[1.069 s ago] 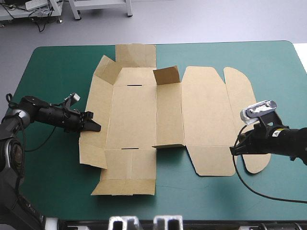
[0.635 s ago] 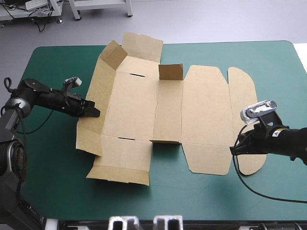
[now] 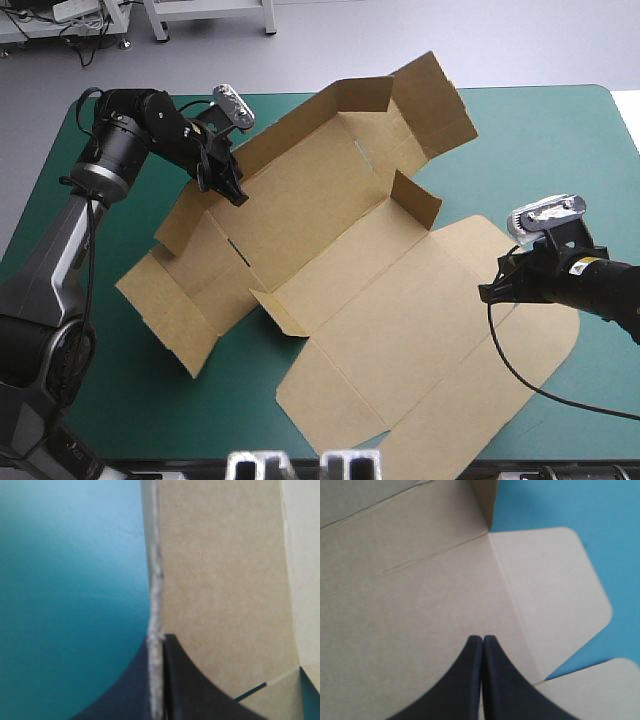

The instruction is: Fold the box

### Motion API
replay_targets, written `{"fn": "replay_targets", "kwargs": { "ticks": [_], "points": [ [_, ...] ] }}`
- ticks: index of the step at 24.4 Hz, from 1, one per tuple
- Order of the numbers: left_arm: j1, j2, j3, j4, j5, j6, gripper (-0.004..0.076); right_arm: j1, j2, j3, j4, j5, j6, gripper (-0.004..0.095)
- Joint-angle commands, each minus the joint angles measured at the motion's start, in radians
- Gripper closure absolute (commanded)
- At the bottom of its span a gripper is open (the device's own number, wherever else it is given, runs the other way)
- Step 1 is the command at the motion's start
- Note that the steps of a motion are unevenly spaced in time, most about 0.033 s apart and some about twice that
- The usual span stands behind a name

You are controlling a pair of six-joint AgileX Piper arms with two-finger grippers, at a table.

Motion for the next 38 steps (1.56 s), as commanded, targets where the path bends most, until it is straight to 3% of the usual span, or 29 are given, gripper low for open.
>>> {"fn": "replay_targets", "kwargs": {
  "ticks": [1, 8, 13, 30, 33, 36, 38],
  "points": [
    [-0.032, -0.055, -0.056, 0.013, -0.105, 0.101, 0.0734, 0.002, -0.011, -0.024, 0.027, -0.131, 0.016, 0.0923],
    [-0.154, -0.06, -0.056, 0.102, -0.174, 0.238, 0.0734, -0.001, 0.086, -0.15, 0.016, -0.191, 0.066, 0.0928],
    [-0.231, -0.061, -0.056, 0.113, -0.229, 0.357, 0.0734, -0.001, 0.188, -0.305, 0.016, -0.154, 0.075, 0.0928],
    [-0.25, -0.139, 0.008, 0.075, -0.288, 0.488, 0.0734, -0.002, 0.656, -0.961, 0.032, 0.058, 0.11, 0.0928],
    [-0.274, -0.172, 0.125, 0.094, -0.379, 0.503, 0.0734, -0.021, 0.782, -1.131, 0.067, 0.174, 0.117, 0.0928],
    [-0.301, -0.241, 0.286, 0.12, -0.589, 0.524, 0.0734, -0.044, 0.889, -1.252, 0.12, 0.261, 0.12, 0.0928],
    [-0.303, -0.272, 0.349, 0.133, -0.628, 0.515, 0.0734, -0.049, 0.927, -1.268, 0.118, 0.28, 0.128, 0.0928]
  ]
}}
